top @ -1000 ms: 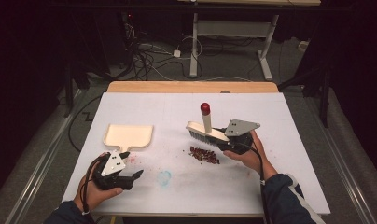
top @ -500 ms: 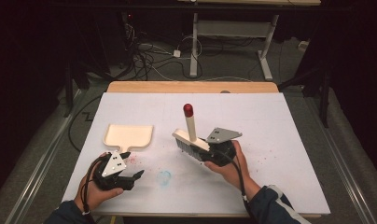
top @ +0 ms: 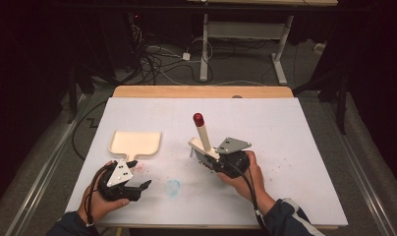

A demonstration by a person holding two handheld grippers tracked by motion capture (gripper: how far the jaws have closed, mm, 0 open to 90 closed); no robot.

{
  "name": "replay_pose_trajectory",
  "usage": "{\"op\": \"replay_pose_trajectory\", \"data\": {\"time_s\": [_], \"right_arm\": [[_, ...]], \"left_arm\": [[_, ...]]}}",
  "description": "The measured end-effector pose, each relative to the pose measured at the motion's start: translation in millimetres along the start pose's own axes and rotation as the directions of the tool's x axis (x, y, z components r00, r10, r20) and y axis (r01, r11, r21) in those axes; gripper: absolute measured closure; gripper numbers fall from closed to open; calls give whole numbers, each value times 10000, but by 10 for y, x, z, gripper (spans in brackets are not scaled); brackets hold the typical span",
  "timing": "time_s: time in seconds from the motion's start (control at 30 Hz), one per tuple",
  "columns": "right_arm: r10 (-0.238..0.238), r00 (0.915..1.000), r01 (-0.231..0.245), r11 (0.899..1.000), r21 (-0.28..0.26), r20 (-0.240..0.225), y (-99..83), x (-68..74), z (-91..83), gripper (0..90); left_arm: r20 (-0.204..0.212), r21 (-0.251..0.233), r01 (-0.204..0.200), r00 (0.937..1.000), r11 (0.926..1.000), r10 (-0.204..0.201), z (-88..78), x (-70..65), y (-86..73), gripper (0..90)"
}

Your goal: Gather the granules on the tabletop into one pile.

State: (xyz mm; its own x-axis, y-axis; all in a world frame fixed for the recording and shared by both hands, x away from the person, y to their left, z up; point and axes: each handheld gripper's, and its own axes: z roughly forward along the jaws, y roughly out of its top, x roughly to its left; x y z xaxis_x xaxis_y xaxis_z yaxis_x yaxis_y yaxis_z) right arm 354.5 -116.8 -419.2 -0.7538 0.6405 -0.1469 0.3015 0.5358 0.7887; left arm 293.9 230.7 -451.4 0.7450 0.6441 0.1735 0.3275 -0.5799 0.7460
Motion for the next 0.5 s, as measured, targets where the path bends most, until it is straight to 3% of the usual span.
{"op": "replay_pose_trajectory", "data": {"time_s": [0.13, 0.27, 0.5], "right_arm": [[-10, 9999, 10, 10000, 15, 158, -13, -54, -150, 676], [-4, 10000, 5, 9993, -361, 19, -1, -73, -301, 676], [0, 9986, -36, 9977, -680, -527, -55, -150, -585, 676]], "left_arm": [[11, 14, -26, 10000, 10000, 26, 2, -3, 5, 216], [12, 2, -53, 10000, 10000, 53, 0, -7, 9, 216], [1, -51, -3, 10000, 10000, 3, -11, -2, 0, 216]]}}
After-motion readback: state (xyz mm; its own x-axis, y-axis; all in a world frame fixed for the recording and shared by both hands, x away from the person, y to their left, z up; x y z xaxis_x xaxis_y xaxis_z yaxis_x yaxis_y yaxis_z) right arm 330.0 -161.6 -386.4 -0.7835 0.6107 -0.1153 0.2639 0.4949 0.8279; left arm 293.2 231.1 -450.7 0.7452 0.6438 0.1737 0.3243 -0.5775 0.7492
